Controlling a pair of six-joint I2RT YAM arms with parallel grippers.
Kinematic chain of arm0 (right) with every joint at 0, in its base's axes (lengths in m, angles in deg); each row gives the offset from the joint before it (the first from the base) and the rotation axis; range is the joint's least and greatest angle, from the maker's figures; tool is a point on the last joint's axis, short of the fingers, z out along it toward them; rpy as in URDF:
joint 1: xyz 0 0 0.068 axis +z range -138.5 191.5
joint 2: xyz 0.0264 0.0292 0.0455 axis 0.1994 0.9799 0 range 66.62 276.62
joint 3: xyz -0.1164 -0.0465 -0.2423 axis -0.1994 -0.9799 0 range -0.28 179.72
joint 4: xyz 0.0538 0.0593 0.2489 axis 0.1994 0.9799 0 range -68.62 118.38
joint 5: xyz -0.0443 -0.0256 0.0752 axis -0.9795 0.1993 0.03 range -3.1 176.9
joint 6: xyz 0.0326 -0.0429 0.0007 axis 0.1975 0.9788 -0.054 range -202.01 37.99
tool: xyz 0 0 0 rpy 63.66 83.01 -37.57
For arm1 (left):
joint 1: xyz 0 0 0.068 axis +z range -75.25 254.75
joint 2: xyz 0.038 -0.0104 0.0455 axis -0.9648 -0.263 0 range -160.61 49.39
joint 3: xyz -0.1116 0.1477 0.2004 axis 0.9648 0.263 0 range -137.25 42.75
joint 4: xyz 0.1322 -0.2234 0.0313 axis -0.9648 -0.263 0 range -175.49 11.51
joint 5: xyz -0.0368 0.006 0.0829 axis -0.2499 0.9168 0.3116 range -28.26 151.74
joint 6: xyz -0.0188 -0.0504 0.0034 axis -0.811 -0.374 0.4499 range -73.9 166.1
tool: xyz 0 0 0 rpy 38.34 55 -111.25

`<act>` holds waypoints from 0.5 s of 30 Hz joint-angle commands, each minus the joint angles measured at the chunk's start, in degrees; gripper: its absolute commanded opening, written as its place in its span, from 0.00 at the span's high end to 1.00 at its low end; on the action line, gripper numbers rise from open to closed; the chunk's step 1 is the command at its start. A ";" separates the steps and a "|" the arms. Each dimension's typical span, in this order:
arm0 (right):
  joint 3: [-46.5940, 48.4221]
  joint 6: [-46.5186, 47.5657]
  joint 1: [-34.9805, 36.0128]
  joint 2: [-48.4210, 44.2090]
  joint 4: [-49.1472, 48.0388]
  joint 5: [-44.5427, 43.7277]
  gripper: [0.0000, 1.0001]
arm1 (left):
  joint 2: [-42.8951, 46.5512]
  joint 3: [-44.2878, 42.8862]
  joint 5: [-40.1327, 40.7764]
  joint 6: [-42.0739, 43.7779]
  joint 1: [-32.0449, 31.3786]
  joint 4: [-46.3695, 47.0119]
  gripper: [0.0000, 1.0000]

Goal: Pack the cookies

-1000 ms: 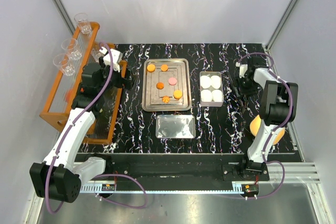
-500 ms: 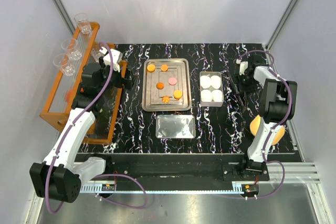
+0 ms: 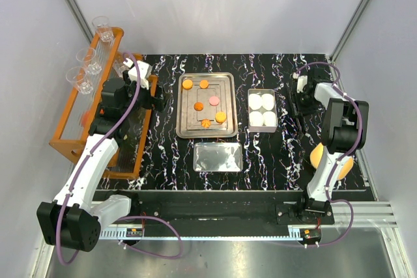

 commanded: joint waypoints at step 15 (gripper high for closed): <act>5.16 0.01 -0.32 -12.76 7.79 -2.38 0.51 | 0.55 0.64 -0.76 0.34 -0.21 3.67 0.01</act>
